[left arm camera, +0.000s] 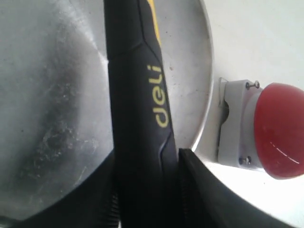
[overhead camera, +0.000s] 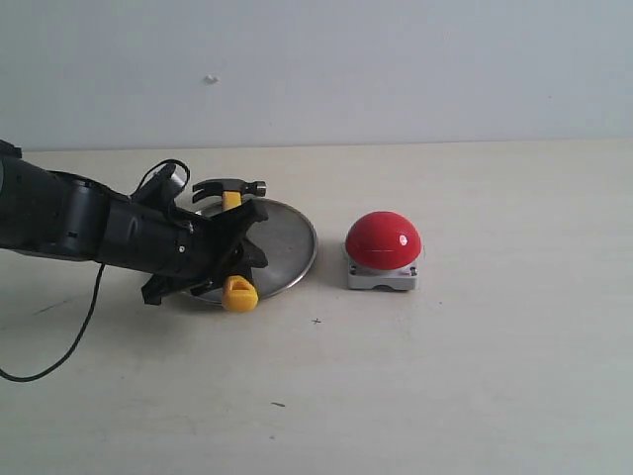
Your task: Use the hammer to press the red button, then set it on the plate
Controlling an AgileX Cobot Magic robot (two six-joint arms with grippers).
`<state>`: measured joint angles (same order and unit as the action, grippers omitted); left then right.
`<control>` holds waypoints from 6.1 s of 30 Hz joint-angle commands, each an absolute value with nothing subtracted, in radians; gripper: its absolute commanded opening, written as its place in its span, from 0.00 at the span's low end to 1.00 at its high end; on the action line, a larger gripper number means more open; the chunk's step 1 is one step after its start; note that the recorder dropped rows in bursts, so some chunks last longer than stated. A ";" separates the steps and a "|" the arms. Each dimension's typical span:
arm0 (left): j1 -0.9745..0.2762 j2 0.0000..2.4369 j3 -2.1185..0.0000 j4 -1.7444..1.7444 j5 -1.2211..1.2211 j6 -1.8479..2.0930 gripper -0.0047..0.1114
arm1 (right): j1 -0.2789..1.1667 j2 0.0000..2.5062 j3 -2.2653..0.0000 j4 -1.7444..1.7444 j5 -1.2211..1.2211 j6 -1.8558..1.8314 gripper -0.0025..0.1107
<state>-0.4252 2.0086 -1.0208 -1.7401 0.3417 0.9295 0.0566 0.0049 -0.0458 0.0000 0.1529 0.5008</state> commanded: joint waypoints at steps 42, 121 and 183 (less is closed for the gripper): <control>-0.400 1.000 -0.530 -1.713 -0.039 1.372 0.04 | 0.058 0.000 -0.042 0.000 0.148 0.498 0.02; -0.019 0.000 0.000 0.153 0.055 -0.259 0.04 | 0.058 0.000 -0.042 0.000 0.153 0.498 0.02; 0.040 0.000 0.000 0.170 0.065 -0.254 0.04 | -0.019 0.000 0.000 -0.183 0.058 0.281 0.02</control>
<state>0.0386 0.0050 -0.0029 0.1642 0.0633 -0.2510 -0.0144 0.0049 -0.0045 -0.1822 0.0667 0.2861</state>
